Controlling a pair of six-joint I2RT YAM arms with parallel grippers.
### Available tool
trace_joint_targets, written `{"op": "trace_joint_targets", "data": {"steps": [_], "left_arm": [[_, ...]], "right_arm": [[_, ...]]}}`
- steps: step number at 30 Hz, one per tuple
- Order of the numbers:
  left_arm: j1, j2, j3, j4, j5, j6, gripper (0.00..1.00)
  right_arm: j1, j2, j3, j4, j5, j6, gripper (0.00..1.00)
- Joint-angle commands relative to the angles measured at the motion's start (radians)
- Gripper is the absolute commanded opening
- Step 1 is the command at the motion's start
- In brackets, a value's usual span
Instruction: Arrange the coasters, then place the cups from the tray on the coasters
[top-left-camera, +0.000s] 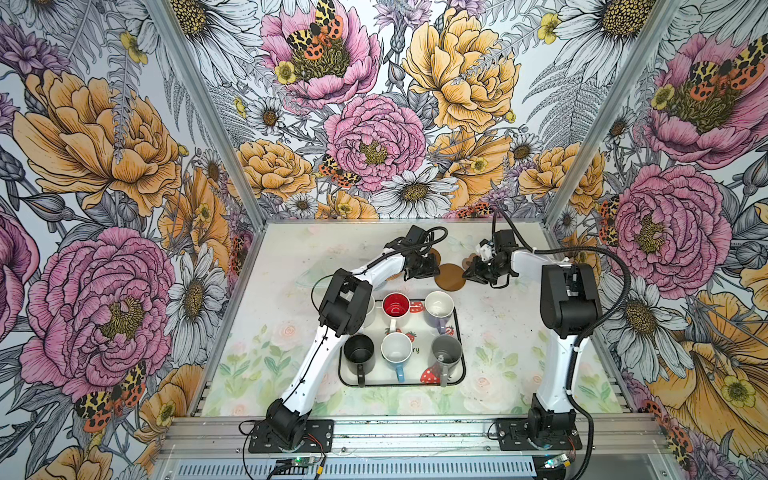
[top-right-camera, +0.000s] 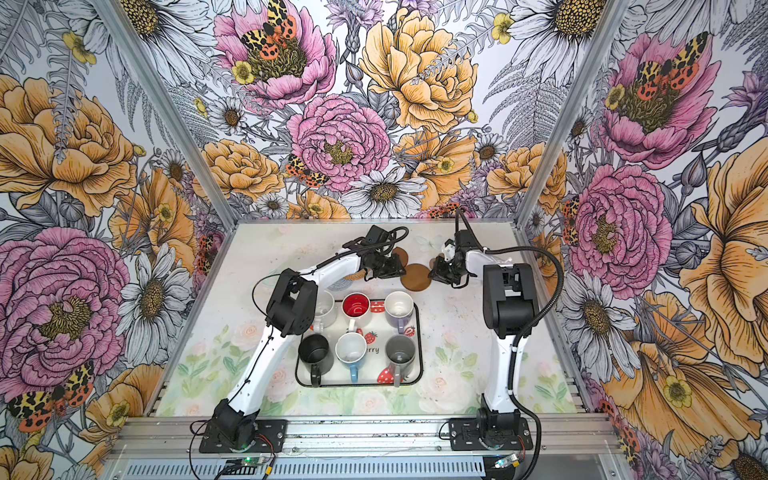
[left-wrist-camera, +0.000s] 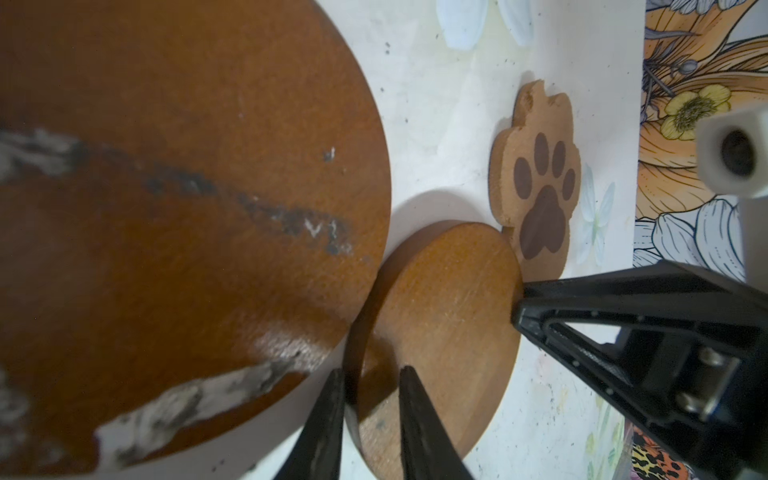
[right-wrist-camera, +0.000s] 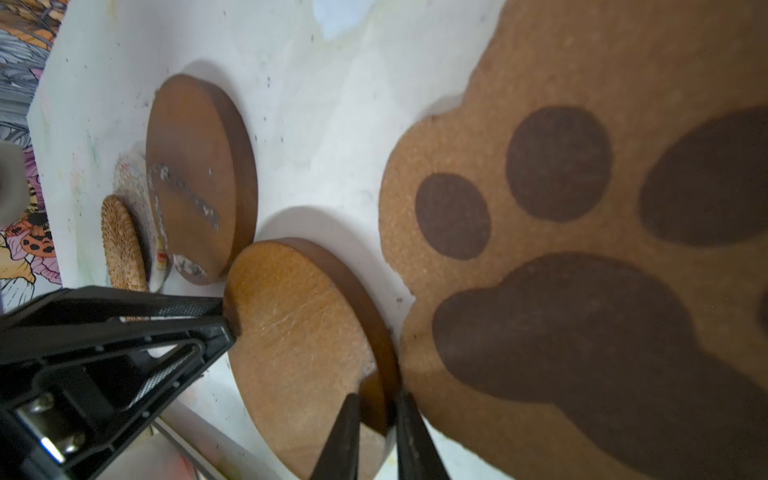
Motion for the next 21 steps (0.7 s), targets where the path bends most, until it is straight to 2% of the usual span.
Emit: {"op": "trace_joint_targets", "data": {"steps": [1,21], "left_arm": [[-0.046,0.046,0.048,0.027,0.083,-0.042,0.25],[-0.025,0.103,0.126,0.027,0.069,-0.088,0.24]], "right_arm": [[0.029,0.047,0.082,0.045,-0.128,0.026,0.19],[0.024,0.212,0.282,0.042,-0.193,0.088,0.2]]}}
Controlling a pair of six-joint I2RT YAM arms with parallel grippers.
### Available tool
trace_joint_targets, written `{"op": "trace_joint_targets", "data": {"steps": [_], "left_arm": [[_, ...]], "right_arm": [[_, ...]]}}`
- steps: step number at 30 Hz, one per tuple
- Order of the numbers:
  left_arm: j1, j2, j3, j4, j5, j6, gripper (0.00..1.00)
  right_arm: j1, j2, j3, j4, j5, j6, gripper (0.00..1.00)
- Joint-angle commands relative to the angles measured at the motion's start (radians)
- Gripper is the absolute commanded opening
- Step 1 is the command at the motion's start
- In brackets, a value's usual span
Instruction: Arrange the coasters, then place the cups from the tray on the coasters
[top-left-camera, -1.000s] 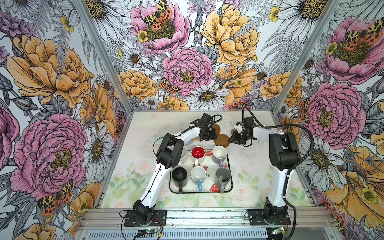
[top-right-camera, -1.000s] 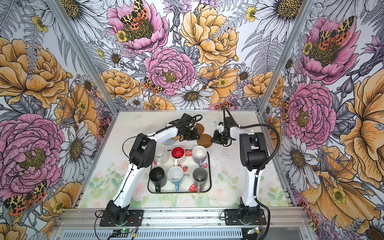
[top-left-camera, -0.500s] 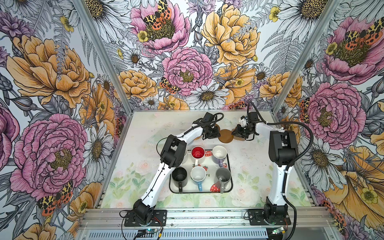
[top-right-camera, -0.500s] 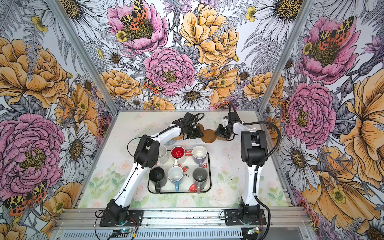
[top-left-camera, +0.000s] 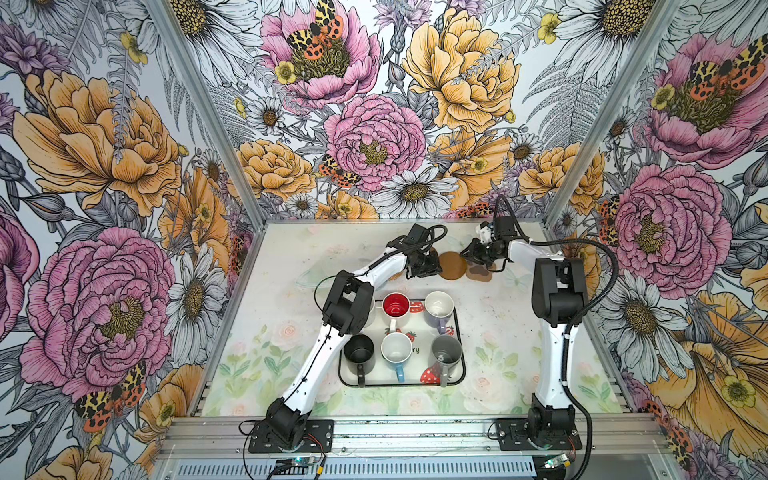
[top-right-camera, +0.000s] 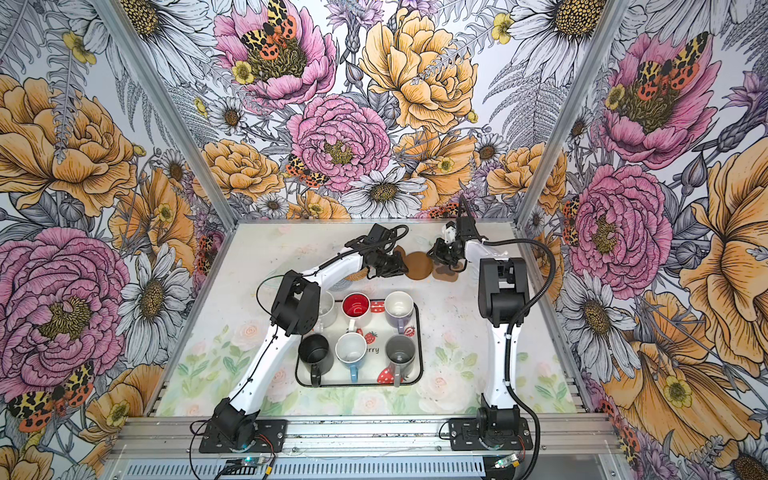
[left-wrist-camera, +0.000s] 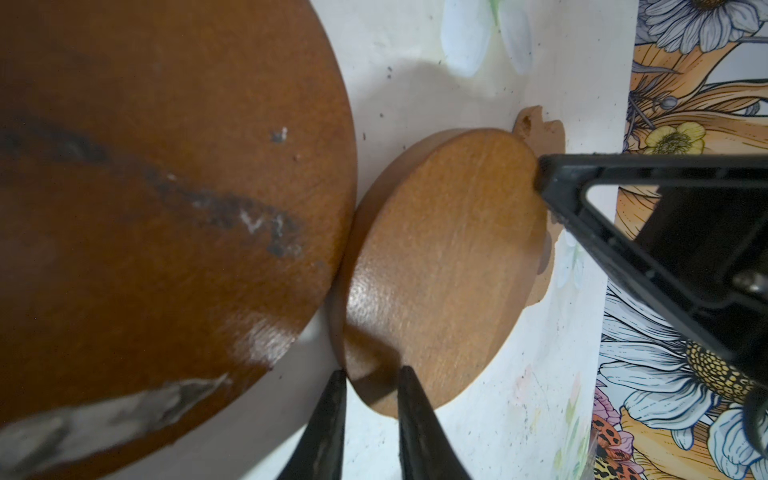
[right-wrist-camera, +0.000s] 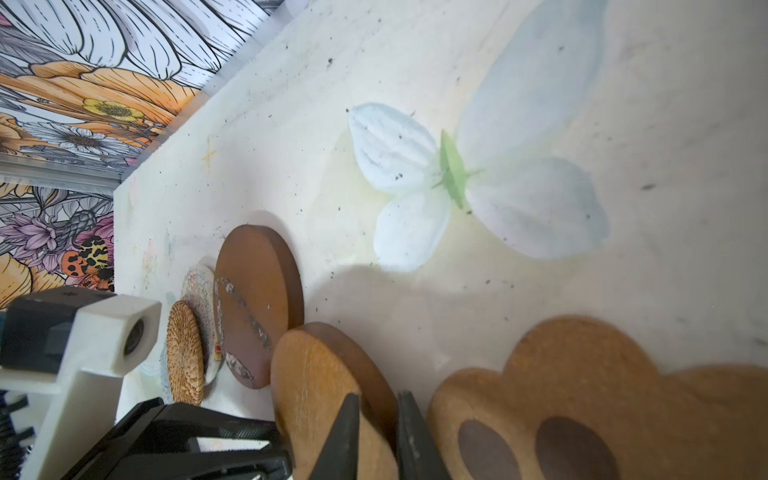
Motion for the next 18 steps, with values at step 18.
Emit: {"op": "trace_joint_targets", "data": {"steps": [18], "left_arm": [[-0.016,-0.003,-0.047,0.06,0.021,0.008,0.24]], "right_arm": [[0.061,0.128,0.104,-0.036,-0.163,0.063,0.2]]}}
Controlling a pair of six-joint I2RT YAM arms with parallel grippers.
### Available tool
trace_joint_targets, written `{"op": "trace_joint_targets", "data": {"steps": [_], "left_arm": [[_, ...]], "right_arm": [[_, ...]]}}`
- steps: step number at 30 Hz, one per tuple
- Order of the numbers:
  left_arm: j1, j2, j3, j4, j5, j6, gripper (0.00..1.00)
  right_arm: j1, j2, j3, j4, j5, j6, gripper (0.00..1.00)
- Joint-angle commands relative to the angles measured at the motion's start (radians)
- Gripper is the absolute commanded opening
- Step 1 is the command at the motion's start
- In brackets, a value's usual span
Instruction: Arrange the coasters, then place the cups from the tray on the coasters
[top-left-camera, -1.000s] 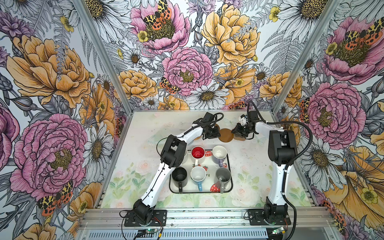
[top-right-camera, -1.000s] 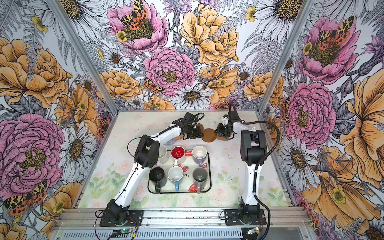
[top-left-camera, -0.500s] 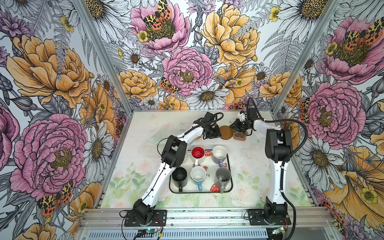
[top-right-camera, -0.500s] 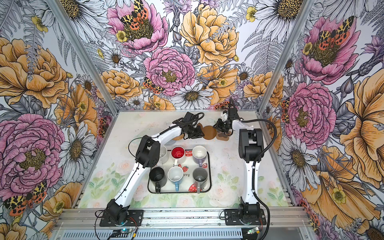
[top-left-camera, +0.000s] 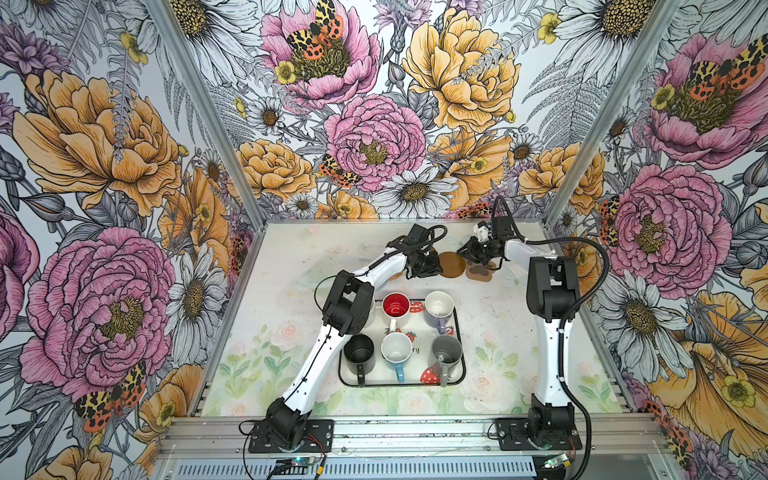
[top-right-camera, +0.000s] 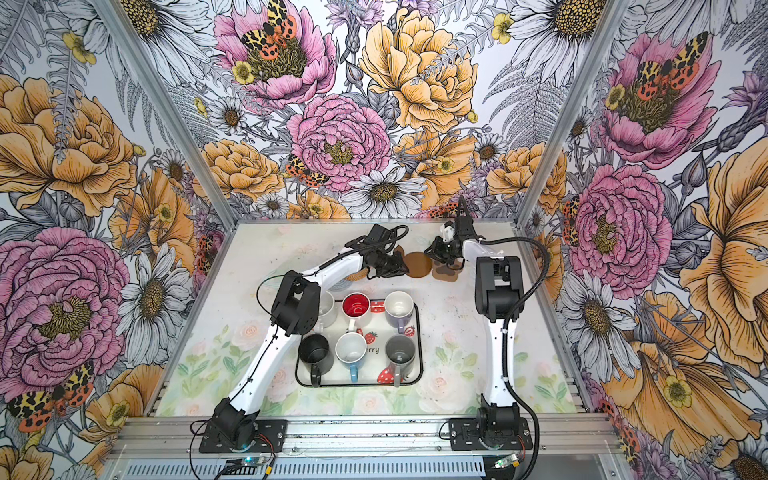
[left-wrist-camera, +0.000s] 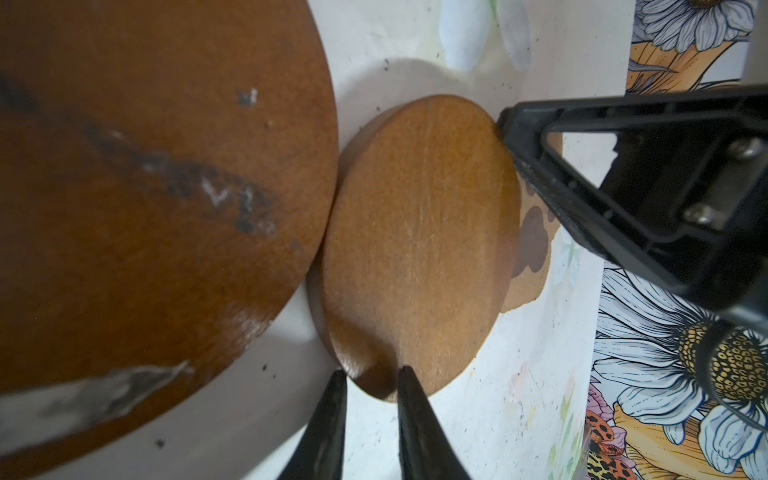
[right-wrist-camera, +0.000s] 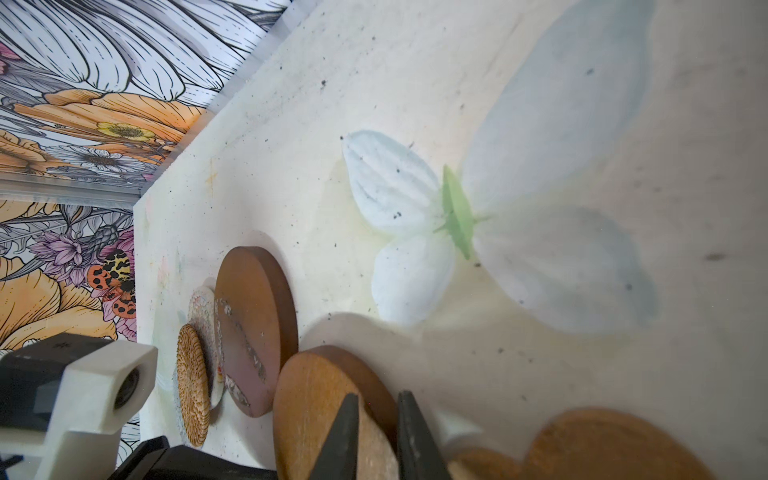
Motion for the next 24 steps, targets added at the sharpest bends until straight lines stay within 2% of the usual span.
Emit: {"op": "trace_joint_targets", "data": {"steps": [1,18,24], "left_arm": [[-0.016,-0.004,-0.04,0.055,0.012,0.011,0.24],[-0.004,-0.027,-0.069,0.054,0.012,0.02,0.24],[-0.006,-0.035,-0.07,0.054,0.019,0.022,0.29]], "right_arm": [[0.065,0.044,0.026,-0.054,-0.12,0.02,0.2],[0.083,0.094,0.077,-0.054,-0.118,0.045,0.2],[0.08,0.083,0.07,-0.054,-0.113,0.043,0.3]]}}
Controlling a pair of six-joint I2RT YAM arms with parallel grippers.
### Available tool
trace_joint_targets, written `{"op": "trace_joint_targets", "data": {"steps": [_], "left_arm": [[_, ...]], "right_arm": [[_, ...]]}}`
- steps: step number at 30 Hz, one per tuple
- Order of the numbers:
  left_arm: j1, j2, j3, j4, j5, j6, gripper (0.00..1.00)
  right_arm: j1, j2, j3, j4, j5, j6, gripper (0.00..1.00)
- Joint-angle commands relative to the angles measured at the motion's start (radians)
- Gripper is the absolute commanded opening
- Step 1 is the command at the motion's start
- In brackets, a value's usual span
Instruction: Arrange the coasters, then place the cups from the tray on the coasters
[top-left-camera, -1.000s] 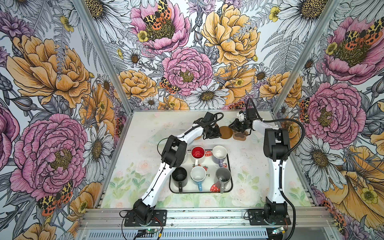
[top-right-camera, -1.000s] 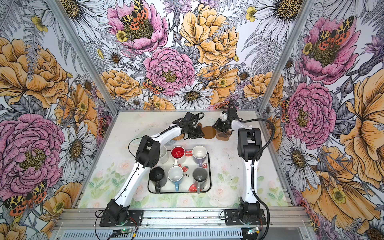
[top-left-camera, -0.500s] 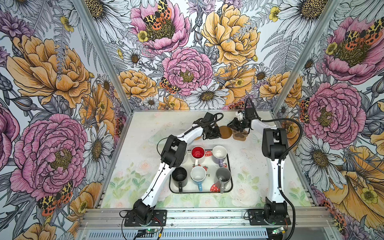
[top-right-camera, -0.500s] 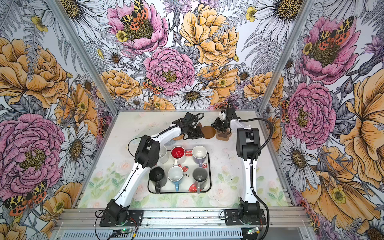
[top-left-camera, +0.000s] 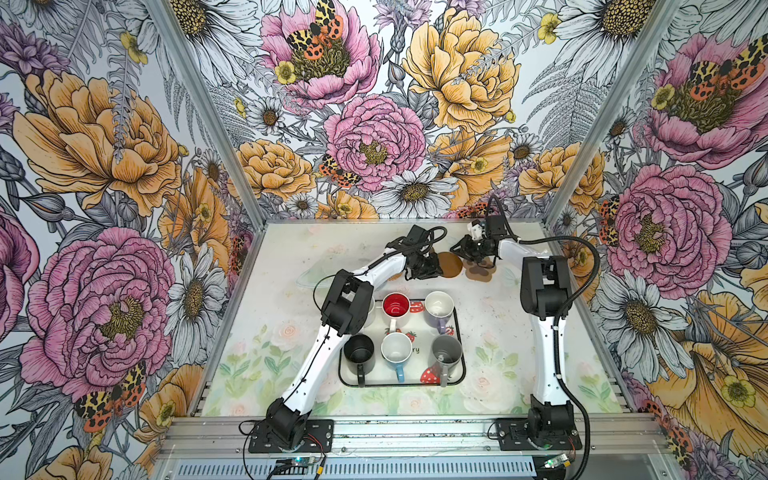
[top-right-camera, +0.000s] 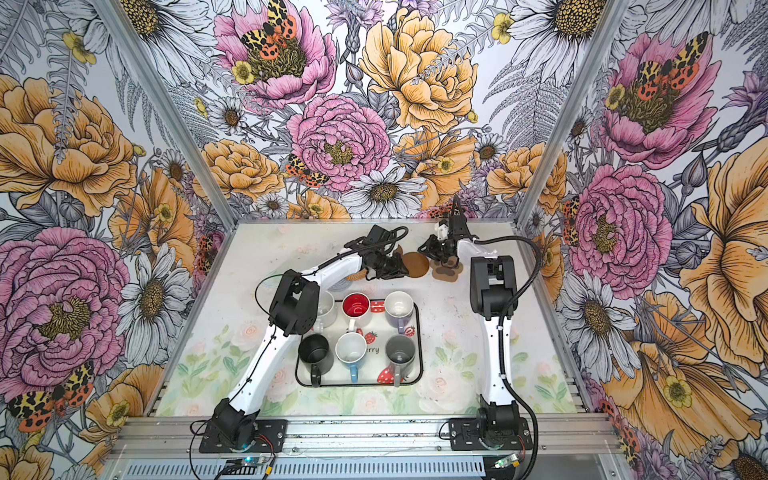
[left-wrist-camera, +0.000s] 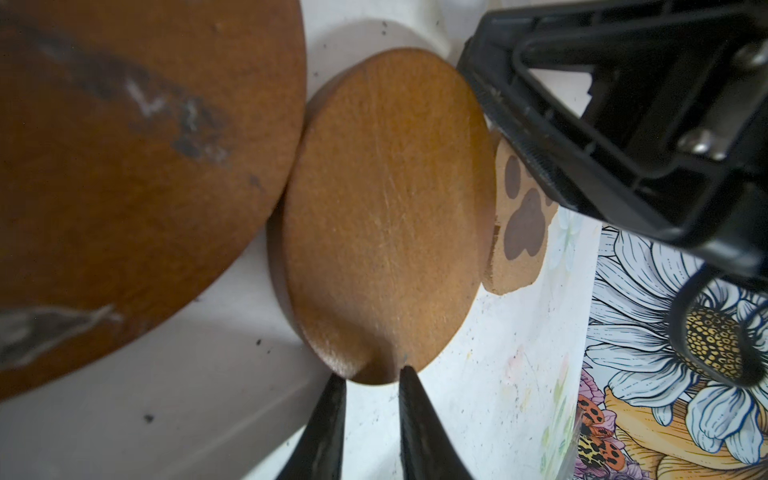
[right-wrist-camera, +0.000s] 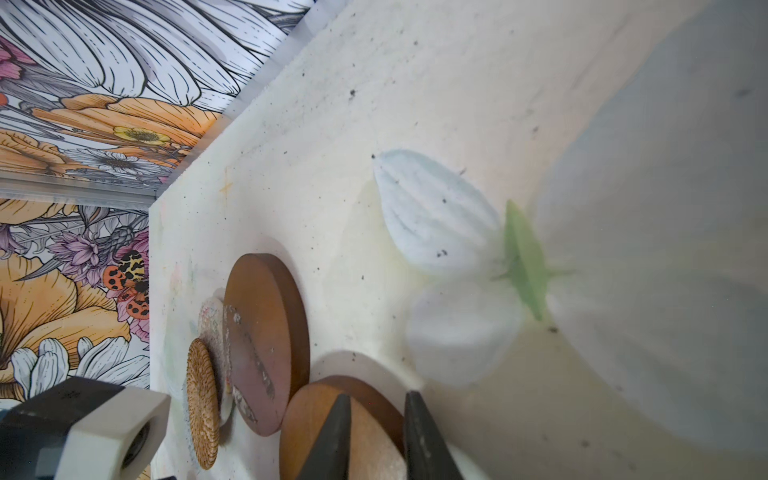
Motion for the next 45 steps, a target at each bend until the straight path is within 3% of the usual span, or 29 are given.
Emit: {"op": "trace_joint_targets", "data": {"steps": [1,11,17,40,45], "left_arm": [[-0.009,-0.015,-0.027,0.045,-0.006,0.024,0.3],[-0.012,-0.108,-0.104,0.045,-0.029,0.044,0.49],[-0.014,-0.16,-0.145,0.046,-0.057,0.062,0.56],[-0.021,-0.003,0.062,0.046,0.011,0.008,0.56],[-0.021,-0.042,0.04,0.046,-0.019,0.026,0.55]], "right_arm": [[0.05,0.014,-0.002,-0.087,-0.089,0.007,0.33],[0.023,-0.07,-0.02,-0.103,-0.057,-0.01,0.48],[0.011,-0.109,-0.042,-0.111,-0.033,-0.019,0.51],[-0.103,-0.35,-0.239,-0.113,0.001,-0.078,0.51],[-0.118,-0.406,-0.322,-0.114,0.027,-0.106,0.5]]}}
